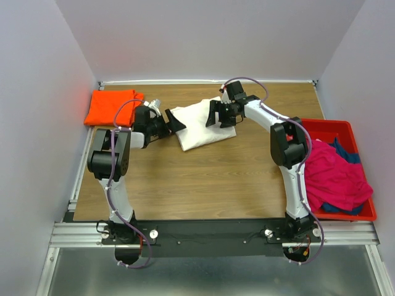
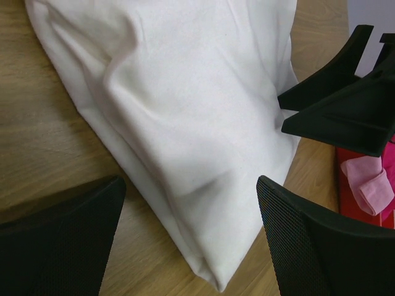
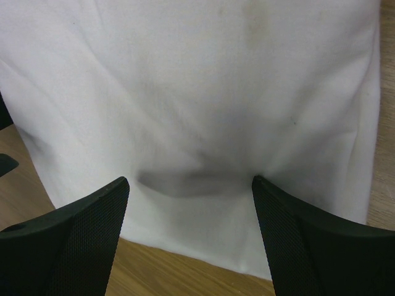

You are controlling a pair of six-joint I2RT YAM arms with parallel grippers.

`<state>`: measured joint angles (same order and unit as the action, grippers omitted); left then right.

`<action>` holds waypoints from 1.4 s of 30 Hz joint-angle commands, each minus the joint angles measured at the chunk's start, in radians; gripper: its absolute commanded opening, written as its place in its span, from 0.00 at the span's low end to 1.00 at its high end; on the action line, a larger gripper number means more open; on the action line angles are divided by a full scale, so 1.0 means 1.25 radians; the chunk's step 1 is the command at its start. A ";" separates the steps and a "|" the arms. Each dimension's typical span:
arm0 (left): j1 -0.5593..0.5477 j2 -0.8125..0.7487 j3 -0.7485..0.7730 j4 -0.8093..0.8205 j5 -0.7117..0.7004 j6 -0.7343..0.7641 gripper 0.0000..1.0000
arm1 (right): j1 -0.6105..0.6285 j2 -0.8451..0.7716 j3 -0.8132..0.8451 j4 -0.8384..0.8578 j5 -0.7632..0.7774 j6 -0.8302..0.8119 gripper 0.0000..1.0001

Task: Fold and stack the t-shirts
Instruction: Neatly place the folded tshirt to the corner

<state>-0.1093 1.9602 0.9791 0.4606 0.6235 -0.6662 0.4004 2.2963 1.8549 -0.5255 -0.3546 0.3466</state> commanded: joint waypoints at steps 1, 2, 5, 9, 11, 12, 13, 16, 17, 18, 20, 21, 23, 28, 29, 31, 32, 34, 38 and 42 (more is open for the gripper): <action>-0.022 0.046 0.019 -0.090 -0.061 0.013 0.95 | 0.005 0.004 -0.036 -0.074 0.035 -0.015 0.87; -0.024 0.048 0.021 -0.097 -0.067 0.010 0.95 | 0.005 0.003 -0.036 -0.074 0.036 -0.015 0.87; -0.033 0.052 0.018 -0.097 -0.071 0.003 0.95 | 0.005 -0.002 -0.038 -0.075 0.035 -0.017 0.87; -0.055 0.058 0.023 -0.097 -0.069 -0.004 0.95 | 0.005 -0.004 -0.037 -0.077 0.033 -0.017 0.87; -0.072 0.064 0.032 -0.099 -0.071 -0.011 0.95 | 0.004 -0.004 -0.037 -0.077 0.031 -0.018 0.87; -0.077 0.068 0.035 -0.099 -0.069 -0.012 0.95 | 0.005 -0.004 -0.038 -0.077 0.027 -0.017 0.87; -0.082 0.068 0.039 -0.099 -0.069 -0.014 0.94 | 0.005 -0.004 -0.040 -0.077 0.025 -0.017 0.87; -0.102 0.084 0.059 -0.103 -0.066 -0.019 0.94 | 0.004 -0.004 -0.047 -0.077 0.019 -0.017 0.87; -0.105 0.086 0.071 -0.110 -0.067 -0.019 0.93 | 0.005 -0.005 -0.049 -0.078 0.017 -0.017 0.87; -0.109 0.091 0.077 -0.113 -0.068 -0.019 0.93 | 0.004 -0.005 -0.051 -0.077 0.015 -0.017 0.87; -0.119 0.100 0.093 -0.119 -0.072 -0.023 0.91 | 0.005 -0.006 -0.055 -0.077 0.009 -0.017 0.87; -0.121 0.104 0.098 -0.122 -0.072 -0.025 0.90 | 0.006 -0.006 -0.058 -0.077 0.008 -0.017 0.87; -0.126 0.113 0.108 -0.126 -0.074 -0.033 0.88 | 0.007 -0.007 -0.060 -0.077 0.006 -0.018 0.86; -0.135 0.134 0.155 -0.149 -0.088 -0.036 0.63 | 0.011 -0.010 -0.065 -0.077 0.003 -0.022 0.86; -0.135 0.136 0.163 -0.157 -0.093 -0.034 0.55 | 0.011 -0.010 -0.065 -0.077 0.001 -0.023 0.86; -0.135 0.141 0.192 -0.204 -0.124 -0.023 0.39 | 0.012 -0.011 -0.068 -0.077 0.004 -0.023 0.86; -0.135 0.144 0.205 -0.261 -0.144 -0.006 0.24 | 0.012 -0.015 -0.070 -0.077 0.003 -0.026 0.86; -0.132 0.149 0.243 -0.309 -0.196 0.016 0.13 | 0.012 -0.020 -0.076 -0.078 0.008 -0.031 0.86; -0.125 0.149 0.298 -0.399 -0.240 0.071 0.01 | 0.012 -0.040 -0.092 -0.077 0.017 -0.037 0.86; -0.114 0.127 0.359 -0.489 -0.292 0.177 0.00 | 0.012 -0.058 -0.103 -0.079 0.031 -0.040 0.86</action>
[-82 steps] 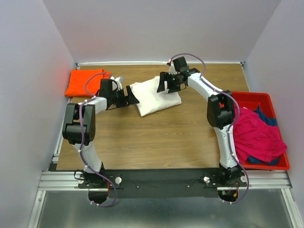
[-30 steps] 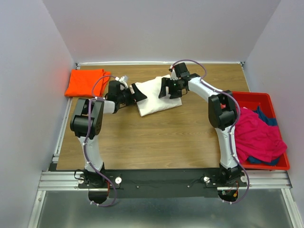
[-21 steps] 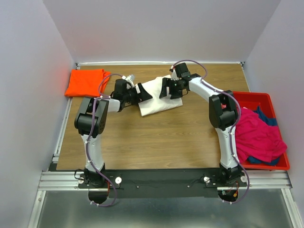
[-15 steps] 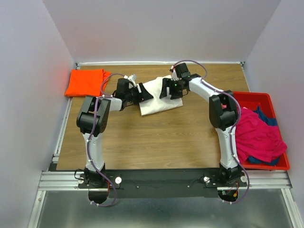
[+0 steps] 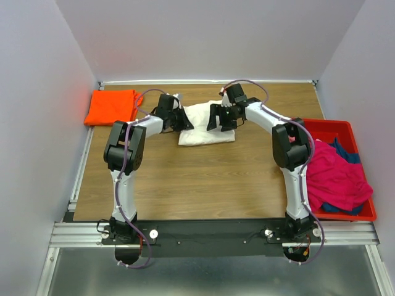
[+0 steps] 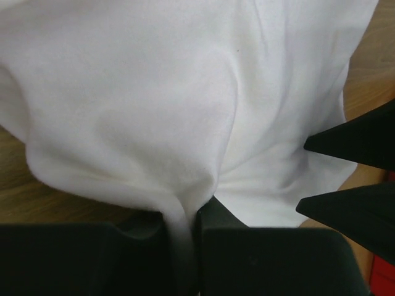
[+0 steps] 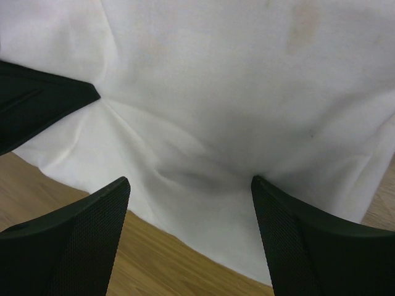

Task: Fold and stack the t-shirts
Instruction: Neatly place the folded tshirt to the corner

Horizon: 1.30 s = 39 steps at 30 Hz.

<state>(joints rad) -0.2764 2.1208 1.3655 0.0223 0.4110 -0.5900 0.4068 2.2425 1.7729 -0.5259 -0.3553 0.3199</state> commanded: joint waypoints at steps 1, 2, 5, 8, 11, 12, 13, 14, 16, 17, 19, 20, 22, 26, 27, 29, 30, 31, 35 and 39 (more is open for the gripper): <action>0.026 -0.007 0.062 -0.160 -0.140 0.171 0.00 | 0.006 -0.027 -0.041 -0.079 0.035 -0.019 0.86; 0.028 -0.020 0.077 -0.199 -0.157 0.199 0.00 | 0.007 -0.034 -0.047 -0.080 0.038 -0.019 0.86; 0.039 -0.052 0.126 -0.250 -0.237 0.313 0.00 | 0.008 -0.061 -0.061 -0.084 0.054 -0.019 0.86; 0.052 -0.080 0.163 -0.294 -0.270 0.435 0.00 | 0.007 -0.087 -0.086 -0.084 0.061 -0.018 0.86; 0.071 -0.088 0.227 -0.357 -0.291 0.529 0.00 | 0.006 -0.109 -0.117 -0.085 0.065 -0.015 0.86; 0.073 -0.085 0.241 -0.372 -0.293 0.547 0.00 | 0.007 -0.113 -0.122 -0.085 0.065 -0.014 0.86; 0.075 -0.079 0.257 -0.387 -0.302 0.565 0.00 | 0.007 -0.116 -0.127 -0.085 0.063 -0.013 0.86; 0.077 -0.074 0.290 -0.416 -0.307 0.596 0.00 | 0.007 -0.123 -0.132 -0.085 0.062 -0.012 0.86; 0.079 -0.062 0.326 -0.448 -0.319 0.622 0.00 | 0.007 -0.130 -0.143 -0.085 0.062 -0.009 0.86; 0.079 -0.051 0.342 -0.463 -0.323 0.633 0.00 | 0.006 -0.132 -0.147 -0.085 0.061 -0.008 0.86; 0.081 -0.041 0.384 -0.501 -0.323 0.666 0.00 | 0.007 -0.141 -0.153 -0.085 0.058 -0.007 0.86; 0.082 -0.038 0.402 -0.518 -0.349 0.676 0.00 | 0.007 -0.146 -0.158 -0.085 0.058 -0.006 0.86; 0.089 -0.035 0.419 -0.533 -0.352 0.694 0.00 | 0.006 -0.151 -0.164 -0.085 0.058 -0.007 0.86; 0.111 -0.036 0.462 -0.575 -0.347 0.714 0.00 | 0.007 -0.164 -0.184 -0.086 0.062 -0.012 0.86; 0.114 -0.044 0.464 -0.580 -0.341 0.717 0.00 | 0.006 -0.167 -0.191 -0.085 0.063 -0.013 0.86; 0.133 -0.060 0.458 -0.587 -0.335 0.731 0.00 | 0.007 -0.173 -0.198 -0.086 0.063 -0.017 0.86; 0.140 -0.067 0.453 -0.587 -0.333 0.735 0.00 | 0.007 -0.174 -0.206 -0.086 0.062 -0.019 0.85; 0.149 -0.074 0.448 -0.586 -0.333 0.737 0.00 | 0.006 -0.175 -0.210 -0.086 0.062 -0.021 0.85; 0.193 -0.105 0.438 -0.592 -0.255 0.744 0.00 | 0.006 -0.184 -0.221 -0.086 0.055 -0.029 0.85; 0.215 -0.121 0.446 -0.591 -0.211 0.751 0.00 | 0.007 -0.190 -0.227 -0.087 0.046 -0.031 0.85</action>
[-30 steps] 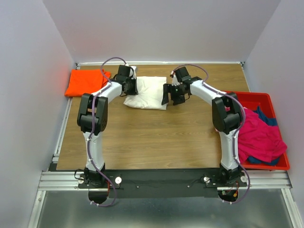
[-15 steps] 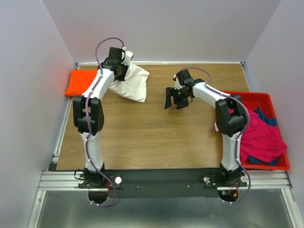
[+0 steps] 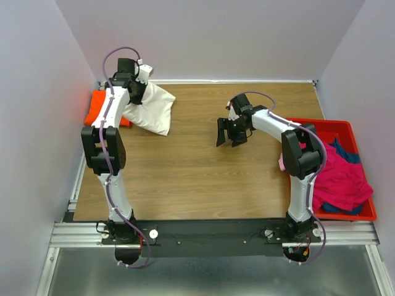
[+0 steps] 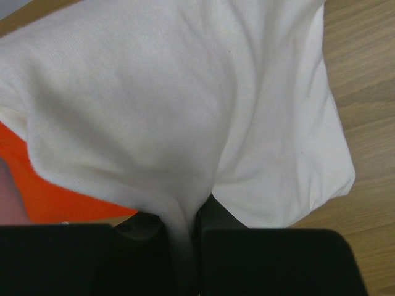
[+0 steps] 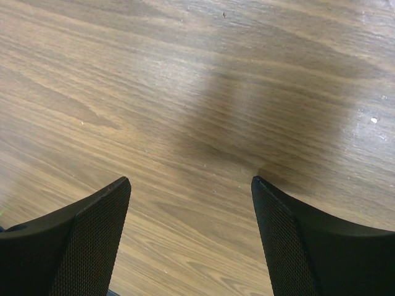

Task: Fold and stack the t-shirts
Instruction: Neatly place the folded tshirt to the corner

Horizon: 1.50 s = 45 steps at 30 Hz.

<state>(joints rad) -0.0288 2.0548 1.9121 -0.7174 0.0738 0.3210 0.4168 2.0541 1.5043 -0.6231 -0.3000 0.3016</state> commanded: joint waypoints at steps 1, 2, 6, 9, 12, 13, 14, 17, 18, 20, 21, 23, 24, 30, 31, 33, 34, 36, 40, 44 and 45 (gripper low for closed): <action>0.044 -0.068 0.013 0.000 0.061 0.023 0.00 | -0.001 -0.041 -0.014 -0.008 -0.003 -0.018 0.85; 0.051 -0.068 0.019 -0.003 0.065 0.024 0.00 | -0.001 -0.042 -0.014 -0.010 -0.004 -0.018 0.85; 0.094 -0.077 0.048 -0.004 0.113 0.023 0.00 | -0.001 -0.049 -0.024 -0.011 -0.005 -0.020 0.85; 0.127 -0.089 0.050 -0.003 0.136 0.023 0.00 | -0.001 -0.056 -0.035 -0.012 -0.004 -0.022 0.85; 0.163 -0.094 0.059 0.004 0.158 0.022 0.00 | -0.001 -0.061 -0.046 -0.012 -0.009 -0.020 0.85; 0.170 -0.094 0.066 0.007 0.167 0.019 0.00 | -0.001 -0.063 -0.047 -0.011 -0.009 -0.020 0.85; 0.176 -0.093 0.072 0.009 0.179 0.017 0.00 | -0.001 -0.065 -0.049 -0.012 -0.010 -0.020 0.85; 0.198 -0.085 0.093 0.024 0.219 0.008 0.00 | -0.001 -0.065 -0.051 -0.013 -0.013 -0.020 0.85; 0.201 -0.082 0.095 0.027 0.230 0.009 0.00 | -0.001 -0.066 -0.050 -0.014 -0.014 -0.019 0.85; 0.207 -0.072 0.099 0.025 0.242 0.008 0.00 | -0.001 -0.068 -0.050 -0.014 -0.015 -0.015 0.85; 0.208 -0.068 0.100 0.025 0.245 0.007 0.00 | -0.001 -0.068 -0.050 -0.016 -0.014 -0.014 0.85; 0.210 -0.062 0.105 0.024 0.249 0.006 0.00 | -0.001 -0.070 -0.051 -0.016 -0.015 -0.008 0.85; 0.211 -0.060 0.110 0.025 0.248 0.005 0.00 | -0.002 -0.071 -0.051 -0.017 -0.015 -0.007 0.85; 0.229 -0.067 0.117 0.030 0.271 -0.005 0.00 | -0.001 -0.074 -0.057 -0.017 -0.015 0.003 0.85; 0.232 -0.068 0.115 0.030 0.269 -0.005 0.00 | -0.001 -0.072 -0.057 -0.017 -0.015 0.003 0.85; 0.235 -0.079 0.112 0.031 0.270 -0.006 0.00 | -0.002 -0.070 -0.056 -0.017 -0.015 0.005 0.85; 0.243 -0.083 0.110 0.033 0.272 -0.008 0.00 | -0.001 -0.070 -0.054 -0.018 -0.018 0.007 0.85; 0.250 -0.091 0.107 0.035 0.276 -0.010 0.00 | -0.001 -0.066 -0.052 -0.018 -0.019 0.008 0.85; 0.261 -0.091 0.102 0.034 0.285 -0.011 0.00 | -0.001 -0.060 -0.047 -0.018 -0.026 0.008 0.84; 0.268 -0.083 0.105 0.035 0.281 -0.010 0.00 | -0.001 -0.059 -0.045 -0.019 -0.027 0.005 0.84; 0.271 -0.078 0.106 0.036 0.281 -0.010 0.00 | -0.001 -0.059 -0.045 -0.019 -0.026 0.004 0.84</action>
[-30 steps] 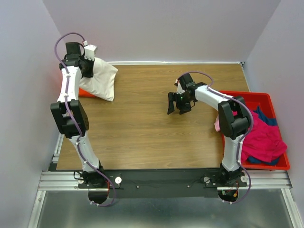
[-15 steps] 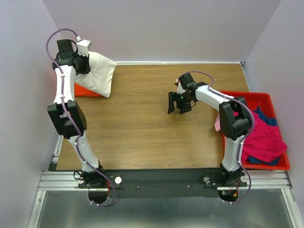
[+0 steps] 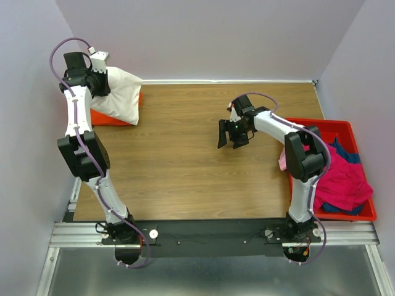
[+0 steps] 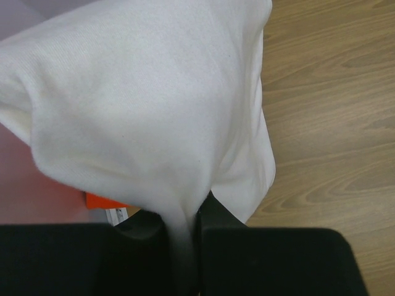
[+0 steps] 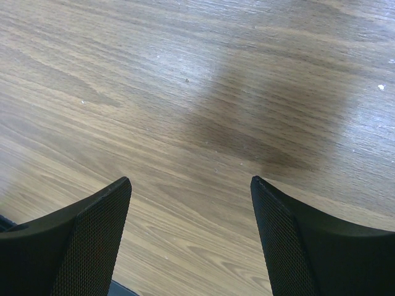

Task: Fold and stack the t-shirts
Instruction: Neatly place the folded tshirt to the corner, then reset both grippers

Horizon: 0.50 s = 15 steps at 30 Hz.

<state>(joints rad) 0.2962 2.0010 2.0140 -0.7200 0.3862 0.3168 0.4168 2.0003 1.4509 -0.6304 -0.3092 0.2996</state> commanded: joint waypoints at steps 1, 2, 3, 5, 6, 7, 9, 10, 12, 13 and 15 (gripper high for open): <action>0.012 -0.031 0.027 0.037 0.032 -0.007 0.00 | -0.002 -0.016 -0.002 -0.015 -0.019 0.006 0.84; 0.013 -0.026 0.028 0.039 0.033 -0.008 0.00 | -0.002 -0.016 -0.004 -0.015 -0.020 0.005 0.84; 0.015 -0.015 0.030 0.037 0.032 -0.009 0.00 | -0.002 -0.016 -0.004 -0.015 -0.020 0.003 0.84; 0.017 0.002 0.033 0.037 0.019 -0.015 0.00 | -0.001 -0.015 -0.004 -0.016 -0.021 0.002 0.84; 0.016 0.009 0.037 0.037 -0.002 -0.020 0.00 | -0.001 -0.015 -0.002 -0.017 -0.021 0.001 0.84; 0.017 0.017 0.042 0.037 -0.017 -0.026 0.00 | -0.001 -0.015 -0.001 -0.017 -0.020 0.000 0.84; 0.019 0.036 0.054 0.043 -0.079 -0.048 0.05 | -0.002 -0.020 0.000 -0.018 -0.017 -0.003 0.84; 0.020 0.041 0.059 0.047 -0.105 -0.056 0.14 | -0.001 -0.022 -0.001 -0.018 -0.015 -0.004 0.84; 0.021 0.060 0.068 0.056 -0.189 -0.077 0.56 | -0.001 -0.031 -0.001 -0.020 -0.015 -0.004 0.84; 0.022 0.066 0.082 0.058 -0.223 -0.088 0.67 | -0.001 -0.033 -0.003 -0.021 -0.015 -0.005 0.85; 0.022 0.080 0.101 0.063 -0.295 -0.100 0.88 | -0.001 -0.040 -0.007 -0.021 -0.014 -0.007 0.85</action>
<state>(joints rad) 0.3073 2.0743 2.0750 -0.6930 0.2260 0.2394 0.4168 2.0003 1.4509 -0.6315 -0.3096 0.2985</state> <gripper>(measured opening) 0.758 0.845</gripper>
